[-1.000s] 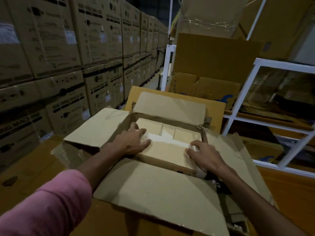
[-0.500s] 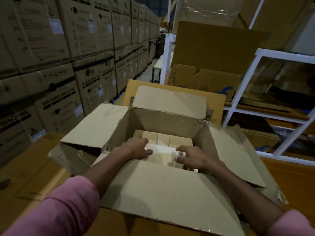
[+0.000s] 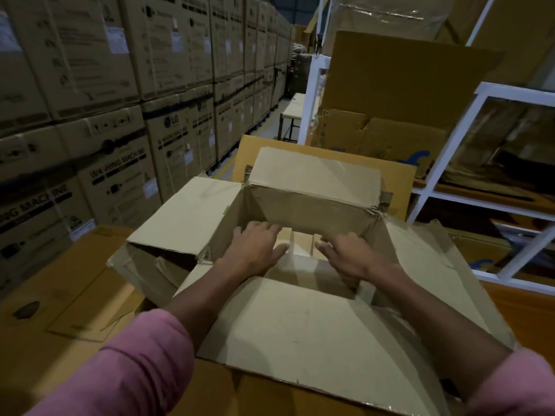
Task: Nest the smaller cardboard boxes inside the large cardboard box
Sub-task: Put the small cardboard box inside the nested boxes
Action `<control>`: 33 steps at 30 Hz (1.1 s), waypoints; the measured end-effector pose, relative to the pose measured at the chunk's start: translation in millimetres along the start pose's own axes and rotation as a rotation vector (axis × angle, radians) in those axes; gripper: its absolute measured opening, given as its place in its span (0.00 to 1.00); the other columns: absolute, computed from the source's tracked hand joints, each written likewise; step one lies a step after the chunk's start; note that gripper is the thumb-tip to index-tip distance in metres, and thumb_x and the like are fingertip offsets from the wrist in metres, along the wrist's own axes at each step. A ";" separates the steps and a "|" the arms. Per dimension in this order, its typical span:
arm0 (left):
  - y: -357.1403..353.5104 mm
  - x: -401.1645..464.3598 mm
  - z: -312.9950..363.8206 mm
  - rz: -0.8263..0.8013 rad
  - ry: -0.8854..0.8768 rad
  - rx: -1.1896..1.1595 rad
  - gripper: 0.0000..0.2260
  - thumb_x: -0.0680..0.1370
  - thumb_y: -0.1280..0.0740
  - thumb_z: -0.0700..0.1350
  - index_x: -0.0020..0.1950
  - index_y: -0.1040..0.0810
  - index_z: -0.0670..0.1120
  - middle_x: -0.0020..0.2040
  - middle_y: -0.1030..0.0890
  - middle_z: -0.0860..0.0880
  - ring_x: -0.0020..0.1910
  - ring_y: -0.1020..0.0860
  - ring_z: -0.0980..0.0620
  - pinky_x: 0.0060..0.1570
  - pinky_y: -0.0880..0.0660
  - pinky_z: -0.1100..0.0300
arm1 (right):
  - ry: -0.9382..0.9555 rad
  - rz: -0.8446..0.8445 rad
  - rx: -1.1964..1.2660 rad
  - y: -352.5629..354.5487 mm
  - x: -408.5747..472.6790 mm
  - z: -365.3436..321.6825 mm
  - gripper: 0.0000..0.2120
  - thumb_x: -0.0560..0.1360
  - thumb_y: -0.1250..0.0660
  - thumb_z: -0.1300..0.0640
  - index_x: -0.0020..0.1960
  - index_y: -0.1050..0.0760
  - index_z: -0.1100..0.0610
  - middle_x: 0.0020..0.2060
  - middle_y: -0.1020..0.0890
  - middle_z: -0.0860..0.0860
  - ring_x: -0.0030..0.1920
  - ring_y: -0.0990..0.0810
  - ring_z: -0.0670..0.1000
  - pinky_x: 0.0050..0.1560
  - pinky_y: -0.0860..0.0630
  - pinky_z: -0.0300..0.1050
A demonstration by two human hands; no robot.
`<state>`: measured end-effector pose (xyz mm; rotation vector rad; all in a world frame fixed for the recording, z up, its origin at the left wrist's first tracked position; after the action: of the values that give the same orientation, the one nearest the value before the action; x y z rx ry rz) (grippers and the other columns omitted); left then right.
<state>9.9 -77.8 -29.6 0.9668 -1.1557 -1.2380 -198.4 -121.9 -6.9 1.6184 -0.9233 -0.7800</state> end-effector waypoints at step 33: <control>-4.7 -9.9 30.0 -0.199 0.081 0.013 0.19 0.82 0.41 0.56 0.63 0.20 0.47 0.61 0.20 0.42 0.57 0.22 0.39 0.55 0.23 0.47 | 0.007 -0.348 -0.704 0.6 -7.7 28.4 0.18 0.81 0.35 0.47 0.65 0.23 0.57 0.62 0.20 0.57 0.59 0.19 0.60 0.50 0.25 0.50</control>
<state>-20.1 -66.8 -29.9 1.1533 -1.0243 -1.3376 -226.5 -128.5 -12.3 1.1520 -0.2898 -1.1781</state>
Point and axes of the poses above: each hand's wrist, its own x-axis towards the middle knuckle, its own y-axis out of the back of the hand, z = x × y, the point moved 3 cm from there along x, towards the middle knuckle
